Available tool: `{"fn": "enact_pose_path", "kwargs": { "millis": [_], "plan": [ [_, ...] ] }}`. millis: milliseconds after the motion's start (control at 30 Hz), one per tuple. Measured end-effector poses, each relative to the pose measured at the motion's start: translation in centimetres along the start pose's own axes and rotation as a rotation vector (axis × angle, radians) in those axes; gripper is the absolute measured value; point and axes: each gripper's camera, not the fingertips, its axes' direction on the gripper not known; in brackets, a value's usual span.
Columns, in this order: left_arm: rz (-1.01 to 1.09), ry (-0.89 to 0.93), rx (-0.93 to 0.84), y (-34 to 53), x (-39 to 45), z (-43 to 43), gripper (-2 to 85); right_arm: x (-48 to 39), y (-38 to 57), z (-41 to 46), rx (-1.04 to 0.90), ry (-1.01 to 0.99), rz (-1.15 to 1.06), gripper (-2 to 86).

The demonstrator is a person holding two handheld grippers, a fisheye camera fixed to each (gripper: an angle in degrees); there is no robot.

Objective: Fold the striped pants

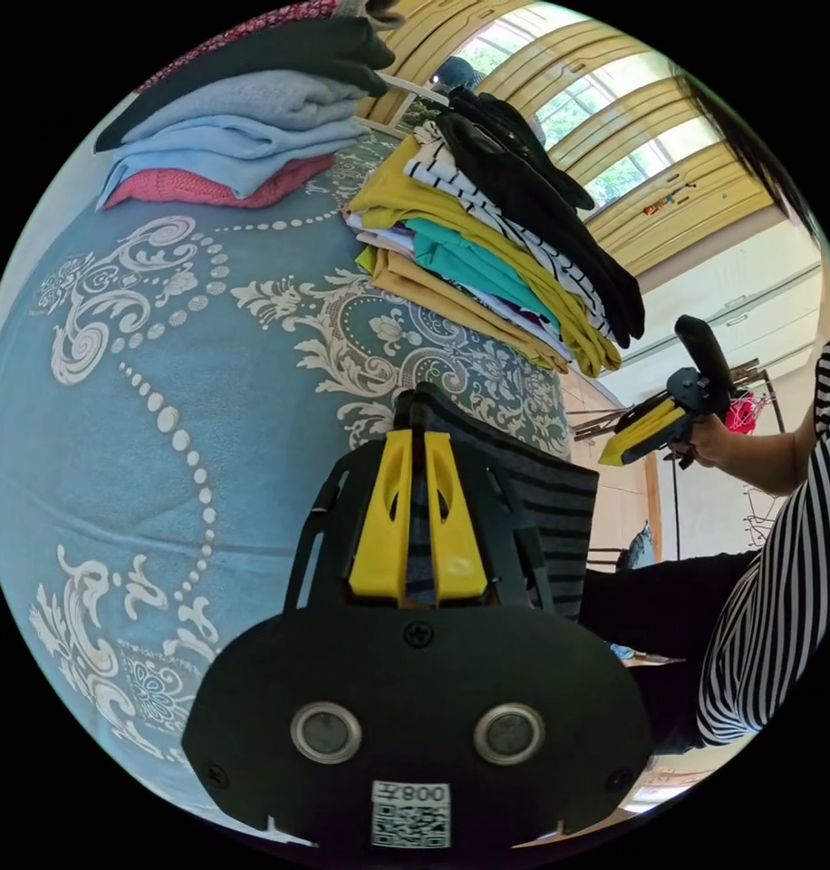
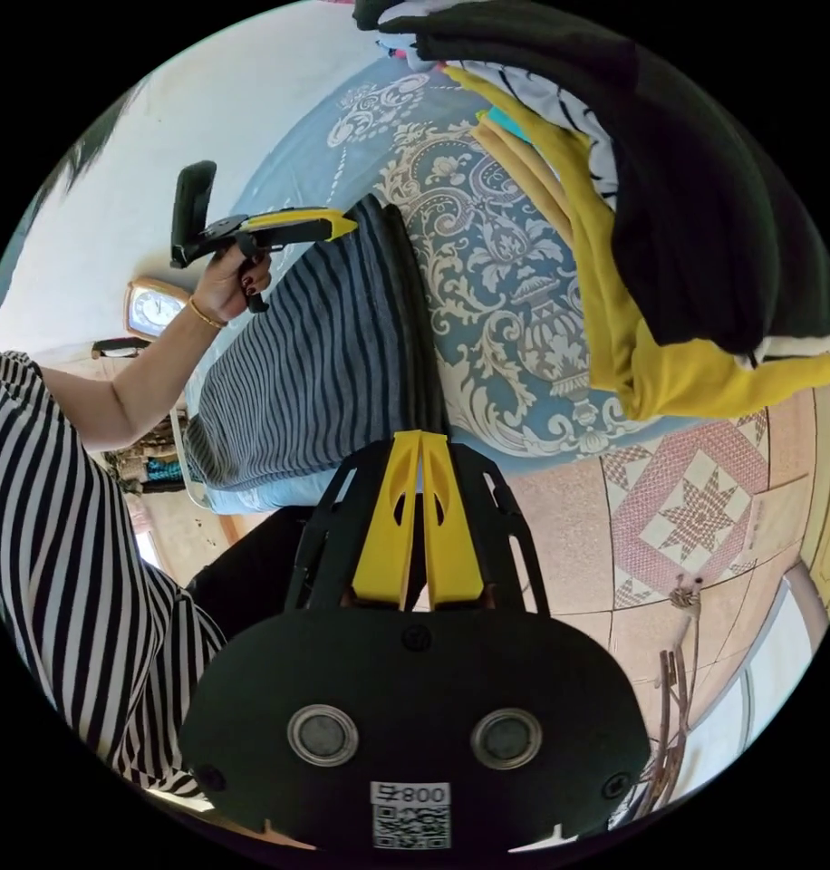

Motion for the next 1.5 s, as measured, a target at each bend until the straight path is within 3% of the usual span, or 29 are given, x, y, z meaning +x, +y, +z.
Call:
{"fn": "enact_pose_path", "kwargs": {
  "millis": [300,500,1000,1300,1500],
  "plan": [
    [0.002,0.03,0.004,-0.5,-0.1,-1.8,2.5,-0.8,-0.6,2.4,-0.044,0.039,-0.019,6.2],
    [-0.004,0.063,0.02,-0.8,0.3,-4.2,2.5,-0.4,-0.9,2.9,-0.05,-0.024,0.022,3.3],
    [0.021,0.056,0.012,-3.0,3.4,-12.2,3.2,-1.9,-3.1,4.0,-0.082,0.038,-0.002,0.7],
    [0.004,0.096,0.104,-3.9,6.0,-21.6,6.9,-4.3,-4.4,4.4,-0.07,0.027,-0.007,2.1],
    [0.004,0.143,0.007,-5.9,7.6,-25.8,7.5,-6.0,-5.5,4.2,-0.013,0.066,0.019,3.5]
  ]
}}
